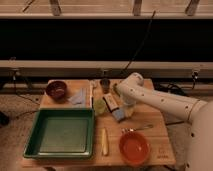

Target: Wipe table surface with sponge

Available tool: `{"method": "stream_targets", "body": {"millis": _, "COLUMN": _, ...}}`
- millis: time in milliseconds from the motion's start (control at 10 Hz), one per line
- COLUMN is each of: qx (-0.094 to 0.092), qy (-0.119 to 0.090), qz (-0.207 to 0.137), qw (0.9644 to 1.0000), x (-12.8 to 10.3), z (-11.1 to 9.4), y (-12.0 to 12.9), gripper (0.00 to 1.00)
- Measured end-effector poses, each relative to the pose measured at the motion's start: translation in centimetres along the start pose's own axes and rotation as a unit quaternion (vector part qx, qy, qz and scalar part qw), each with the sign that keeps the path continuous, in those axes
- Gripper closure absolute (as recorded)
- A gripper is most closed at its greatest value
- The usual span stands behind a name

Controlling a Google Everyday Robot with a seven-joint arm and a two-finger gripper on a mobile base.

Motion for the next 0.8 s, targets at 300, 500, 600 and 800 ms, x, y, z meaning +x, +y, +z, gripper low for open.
{"method": "stream_targets", "body": {"millis": 300, "qx": -0.008, "qy": -0.009, "qz": -0.012, "qw": 0.9999, "x": -0.3, "z": 0.6, "y": 2.1, "gripper": 1.00}}
{"method": "stream_targets", "body": {"millis": 500, "qx": -0.014, "qy": -0.013, "qz": -0.002, "qw": 0.9998, "x": 1.4, "z": 0.6, "y": 3.4, "gripper": 1.00}}
{"method": "stream_targets", "body": {"millis": 600, "qx": -0.016, "qy": -0.011, "qz": 0.011, "qw": 0.9998, "x": 3.3, "z": 0.6, "y": 4.0, "gripper": 1.00}}
{"method": "stream_targets", "body": {"millis": 800, "qx": -0.022, "qy": -0.010, "qz": 0.029, "qw": 0.9993, "x": 6.4, "z": 0.7, "y": 4.5, "gripper": 0.96}}
